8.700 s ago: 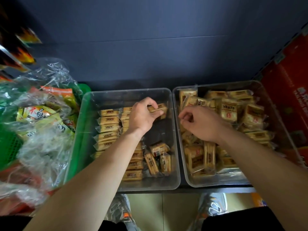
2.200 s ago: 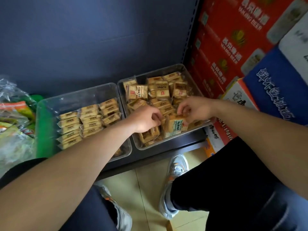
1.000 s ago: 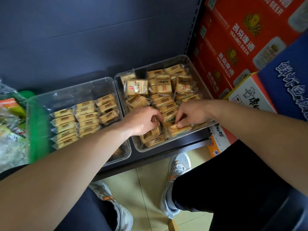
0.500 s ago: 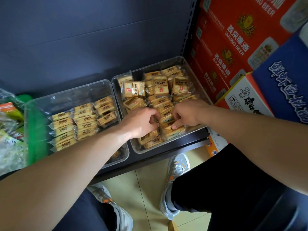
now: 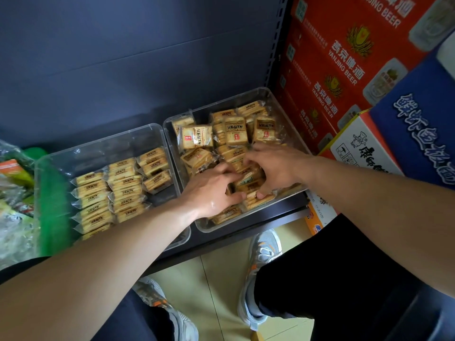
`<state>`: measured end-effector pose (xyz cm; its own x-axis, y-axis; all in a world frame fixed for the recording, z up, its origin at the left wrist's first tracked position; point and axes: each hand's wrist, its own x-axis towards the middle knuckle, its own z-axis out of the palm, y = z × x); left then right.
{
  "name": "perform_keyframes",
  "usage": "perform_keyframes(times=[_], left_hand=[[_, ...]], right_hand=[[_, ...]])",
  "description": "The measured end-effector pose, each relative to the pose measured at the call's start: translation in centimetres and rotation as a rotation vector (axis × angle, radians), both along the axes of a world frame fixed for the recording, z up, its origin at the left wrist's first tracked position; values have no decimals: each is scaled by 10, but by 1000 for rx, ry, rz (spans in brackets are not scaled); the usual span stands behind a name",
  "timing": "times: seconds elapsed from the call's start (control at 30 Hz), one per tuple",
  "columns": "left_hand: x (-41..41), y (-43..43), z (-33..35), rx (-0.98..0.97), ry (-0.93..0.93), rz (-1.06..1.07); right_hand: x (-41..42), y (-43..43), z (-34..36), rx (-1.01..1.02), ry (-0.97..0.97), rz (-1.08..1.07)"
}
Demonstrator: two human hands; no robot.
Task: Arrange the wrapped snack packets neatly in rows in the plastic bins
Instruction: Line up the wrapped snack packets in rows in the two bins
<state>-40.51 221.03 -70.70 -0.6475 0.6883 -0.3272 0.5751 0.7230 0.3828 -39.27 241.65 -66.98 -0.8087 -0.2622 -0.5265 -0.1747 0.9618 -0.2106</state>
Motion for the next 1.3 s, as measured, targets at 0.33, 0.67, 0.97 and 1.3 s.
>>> perform_keyframes(times=[0.33,0.67,0.97,1.3], left_hand=[[8,8,-12,85,27,71],[9,11,-22,150,75,119],[16,16,-22,107,148,141],[16,23,-3,29,94,94]], right_hand=[[-7,16,-9,-39,-77,51],[-17,17,-22,-47,-76,58],[-12,9,-20,85,-24,146],[-14,5,-3,43,-30,66]])
